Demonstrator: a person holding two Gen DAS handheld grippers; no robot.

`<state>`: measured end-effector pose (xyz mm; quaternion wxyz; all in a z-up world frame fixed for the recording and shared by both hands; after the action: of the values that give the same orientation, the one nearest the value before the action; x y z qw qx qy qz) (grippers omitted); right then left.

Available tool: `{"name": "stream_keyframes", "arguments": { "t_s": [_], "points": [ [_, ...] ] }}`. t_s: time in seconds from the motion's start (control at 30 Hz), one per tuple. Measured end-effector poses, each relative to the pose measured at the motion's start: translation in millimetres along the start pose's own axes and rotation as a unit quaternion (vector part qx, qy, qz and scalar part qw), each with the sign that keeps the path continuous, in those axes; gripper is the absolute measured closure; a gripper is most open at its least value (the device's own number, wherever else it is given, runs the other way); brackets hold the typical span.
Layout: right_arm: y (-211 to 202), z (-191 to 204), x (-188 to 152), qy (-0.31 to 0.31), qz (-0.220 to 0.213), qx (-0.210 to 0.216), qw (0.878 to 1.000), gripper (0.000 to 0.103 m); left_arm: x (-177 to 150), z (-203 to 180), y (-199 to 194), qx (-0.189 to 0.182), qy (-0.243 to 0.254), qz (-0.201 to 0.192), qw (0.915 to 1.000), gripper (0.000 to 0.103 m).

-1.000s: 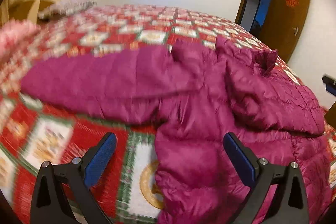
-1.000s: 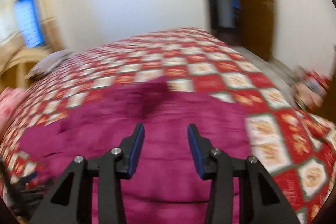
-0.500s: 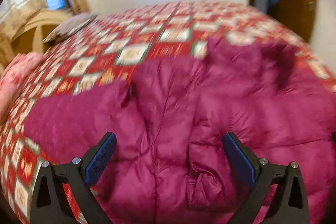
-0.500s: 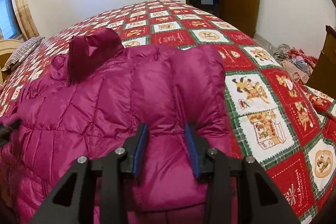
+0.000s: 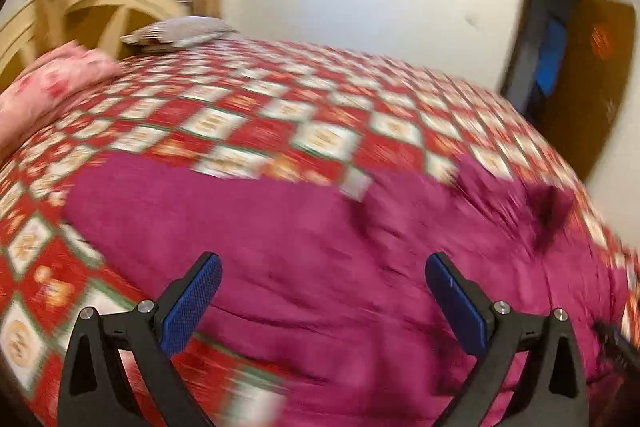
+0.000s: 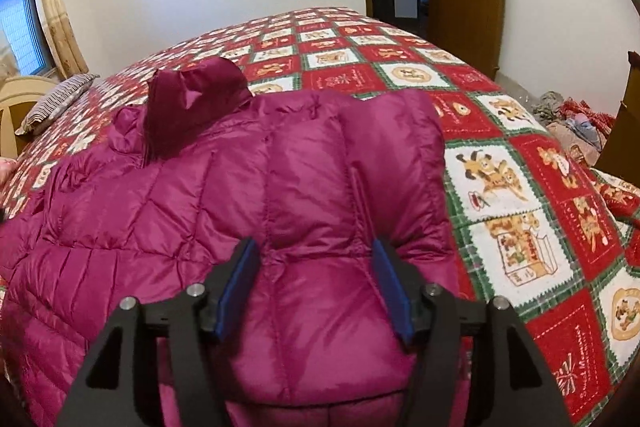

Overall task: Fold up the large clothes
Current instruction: 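Grasp the other sleeve cuff with the left tool and lift it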

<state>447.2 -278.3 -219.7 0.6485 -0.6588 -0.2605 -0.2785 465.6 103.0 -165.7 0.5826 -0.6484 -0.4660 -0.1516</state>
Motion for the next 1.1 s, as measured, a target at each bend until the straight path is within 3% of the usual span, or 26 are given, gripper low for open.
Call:
{"name": "stream_keyframes", "arguments": {
  "t_s": [0.1,0.13,0.2,0.3,0.4,0.53,0.63,0.73,0.77,0.8,0.83,1.0,1.1],
  "points": [
    [0.9,2.7,0.4,-0.005,0.002,-0.005,1.000,0.040,35.7,67.7,3.3,0.068,-0.053,-0.024,0.9960,0.001],
    [1.3,3.7,0.6,-0.008,0.003,-0.008,1.000,0.039,48.5,101.3,11.0,0.110,-0.086,-0.022,0.9899,0.001],
    [1.4,5.4,0.1,-0.012,0.004,-0.011,1.000,0.039,60.6,150.0,26.4,0.152,-0.146,-0.007,0.9775,0.001],
    [2.3,7.0,0.2,-0.016,0.006,-0.016,1.000,0.038,62.0,204.2,51.8,0.157,-0.237,0.032,0.9582,0.001],
    [2.9,8.1,-0.2,-0.020,0.008,-0.019,1.000,0.037,55.2,221.2,68.5,0.136,-0.272,0.047,0.9513,0.001],
    [3.9,9.0,-0.2,-0.024,0.010,-0.025,0.999,0.037,50.9,212.6,76.0,0.146,-0.237,0.022,0.9601,0.002],
    [3.8,9.5,-0.4,-0.025,0.010,-0.026,0.999,0.037,48.6,215.1,81.5,0.170,-0.228,0.021,0.9586,0.019],
    [3.9,9.5,-0.4,-0.025,0.010,-0.025,0.999,0.037,51.6,226.0,73.5,0.185,-0.234,0.009,0.9546,0.059],
    [3.8,9.5,-0.3,-0.025,0.010,-0.025,0.999,0.037,52.9,228.1,71.4,0.171,-0.236,0.005,0.9568,0.091],
    [3.7,9.4,-0.3,-0.025,0.010,-0.025,0.999,0.037,53.8,228.7,71.9,0.131,-0.242,0.007,0.9614,0.093],
    [3.9,9.3,-0.2,-0.024,0.010,-0.024,0.999,0.037,54.5,229.4,71.3,0.116,-0.244,0.013,0.9627,0.094],
    [3.8,9.0,-0.6,-0.021,0.008,-0.021,1.000,0.037,64.9,215.6,51.4,0.093,-0.237,-0.017,0.9668,0.095],
    [3.9,8.0,-0.9,-0.019,0.007,-0.018,1.000,0.037,76.6,188.8,31.5,0.067,-0.211,-0.044,0.9742,0.095]
  ]
}}
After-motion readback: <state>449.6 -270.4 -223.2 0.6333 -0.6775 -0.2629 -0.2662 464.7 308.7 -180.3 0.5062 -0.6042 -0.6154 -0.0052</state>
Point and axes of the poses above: each gripper's, at about its wrist camera, not at the fingertips, and y roughly the way its jaws point, z to its left, x to its top, the point moved 4 cm from there along y, roughly the way its jaws point, and after that the axes turned 11 degrees about -y, right-handed, at the moved point
